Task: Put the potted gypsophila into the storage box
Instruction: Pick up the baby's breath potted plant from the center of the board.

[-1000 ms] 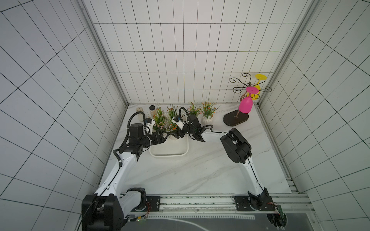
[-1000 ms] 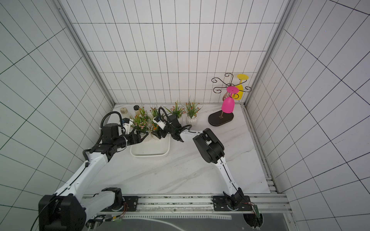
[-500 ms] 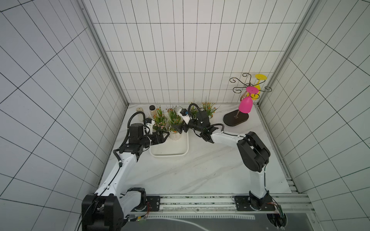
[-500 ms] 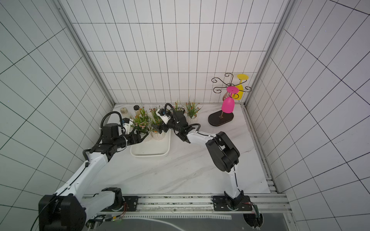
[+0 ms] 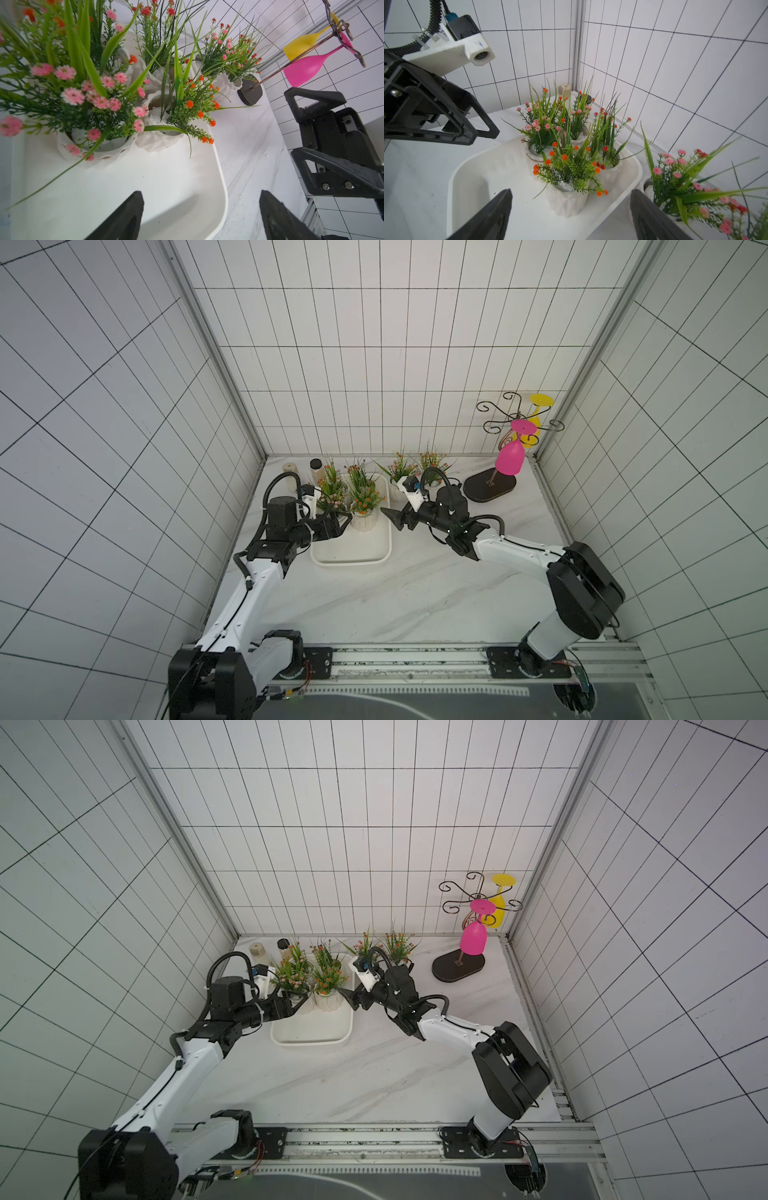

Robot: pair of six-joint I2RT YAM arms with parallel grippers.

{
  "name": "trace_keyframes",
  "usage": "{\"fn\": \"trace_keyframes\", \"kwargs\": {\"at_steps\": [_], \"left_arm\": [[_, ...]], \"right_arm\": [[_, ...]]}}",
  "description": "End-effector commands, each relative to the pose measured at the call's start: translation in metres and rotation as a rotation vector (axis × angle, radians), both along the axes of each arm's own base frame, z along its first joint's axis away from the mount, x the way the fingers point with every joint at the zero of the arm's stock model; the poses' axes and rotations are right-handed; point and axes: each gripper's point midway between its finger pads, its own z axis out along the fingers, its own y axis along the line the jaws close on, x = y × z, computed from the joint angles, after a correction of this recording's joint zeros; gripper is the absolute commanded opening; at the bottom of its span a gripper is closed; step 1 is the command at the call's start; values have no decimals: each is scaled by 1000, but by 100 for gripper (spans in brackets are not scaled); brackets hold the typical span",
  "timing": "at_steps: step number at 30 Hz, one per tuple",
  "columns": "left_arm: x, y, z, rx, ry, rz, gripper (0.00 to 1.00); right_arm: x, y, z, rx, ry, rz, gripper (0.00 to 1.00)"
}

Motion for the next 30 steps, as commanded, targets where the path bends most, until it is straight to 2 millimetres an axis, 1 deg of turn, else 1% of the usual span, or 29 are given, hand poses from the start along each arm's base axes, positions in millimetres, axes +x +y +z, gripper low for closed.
{"fn": "trace_keyframes", "kwargs": {"at_steps": [1, 4, 7, 9, 11, 12, 14, 17, 18, 21, 25, 30], "left_arm": [[0, -5, 10, -2, -54, -15, 86], [-4, -17, 12, 62, -93, -37, 86], [-9, -37, 11, 148, -123, -53, 89], [-11, -52, 12, 189, -138, -58, 91], [-11, -68, 12, 214, -139, -47, 94], [-10, -79, 13, 212, -150, -51, 95], [-5, -101, 20, 207, -183, -65, 97], [11, -130, 25, 235, -198, -84, 97], [18, -140, 24, 247, -193, -95, 97], [40, -162, 17, 291, -172, -99, 97], [66, -177, 2, 352, -142, -82, 97], [94, -185, -20, 429, -107, -44, 97]], "right_arm": [[2, -32, -21, 5, 120, -109, 87], [10, -55, -28, 17, 195, -197, 86], [17, -79, -32, 35, 248, -270, 86], [24, -99, -33, 62, 287, -327, 87], [31, -116, -33, 84, 326, -376, 86], [34, -126, -34, 95, 345, -402, 86], [39, -143, -32, 116, 359, -437, 86], [46, -167, -29, 153, 395, -478, 87], [48, -174, -28, 164, 405, -490, 87], [50, -192, -23, 201, 419, -513, 87], [53, -207, -19, 224, 420, -529, 90], [61, -218, -24, 204, 445, -520, 92]]}}
